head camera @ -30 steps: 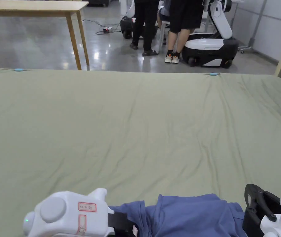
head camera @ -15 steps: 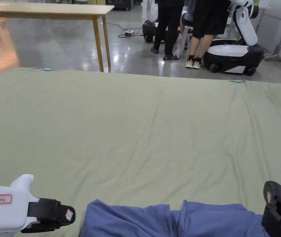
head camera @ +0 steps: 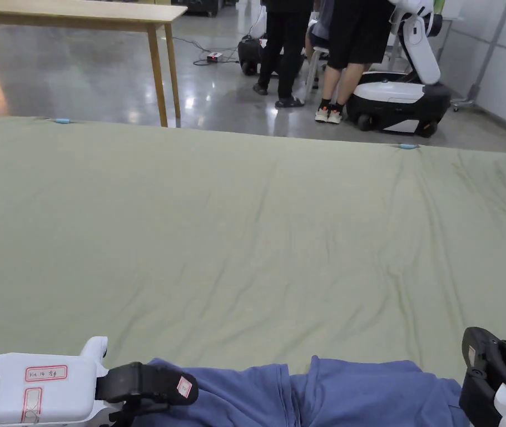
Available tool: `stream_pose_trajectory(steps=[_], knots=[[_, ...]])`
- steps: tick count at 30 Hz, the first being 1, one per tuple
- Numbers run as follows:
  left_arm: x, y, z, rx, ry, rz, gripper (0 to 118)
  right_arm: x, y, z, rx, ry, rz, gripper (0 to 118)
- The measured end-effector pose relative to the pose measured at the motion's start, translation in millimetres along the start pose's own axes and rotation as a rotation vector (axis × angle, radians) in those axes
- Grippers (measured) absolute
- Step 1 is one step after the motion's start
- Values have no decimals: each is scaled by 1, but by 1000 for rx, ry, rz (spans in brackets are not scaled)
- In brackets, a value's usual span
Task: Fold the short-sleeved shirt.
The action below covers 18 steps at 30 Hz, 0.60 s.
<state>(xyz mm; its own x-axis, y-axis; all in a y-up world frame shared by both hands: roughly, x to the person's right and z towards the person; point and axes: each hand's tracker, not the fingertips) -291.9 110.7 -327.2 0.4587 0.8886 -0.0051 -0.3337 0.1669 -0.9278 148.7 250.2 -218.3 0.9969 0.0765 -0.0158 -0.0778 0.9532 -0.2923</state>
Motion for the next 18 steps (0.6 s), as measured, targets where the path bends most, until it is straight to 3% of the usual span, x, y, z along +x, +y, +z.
stream_pose_trajectory(steps=[2, 10, 14, 18], knots=[[3, -4, -3, 21, 136, -77, 11, 2, 0, 2, 7, -4, -4, 1], [27, -1, 44, 62, 179, -72, 10, 8, 6, 6, 37, 8, -11, 1], [46, -2, 102, 175, 319, -69, 10, 10, 9, 5, 66, 17, -17, 1], [87, -11, 135, 229, 516, -161, 10, 10, 12, 0, 84, 28, -24, 1]])
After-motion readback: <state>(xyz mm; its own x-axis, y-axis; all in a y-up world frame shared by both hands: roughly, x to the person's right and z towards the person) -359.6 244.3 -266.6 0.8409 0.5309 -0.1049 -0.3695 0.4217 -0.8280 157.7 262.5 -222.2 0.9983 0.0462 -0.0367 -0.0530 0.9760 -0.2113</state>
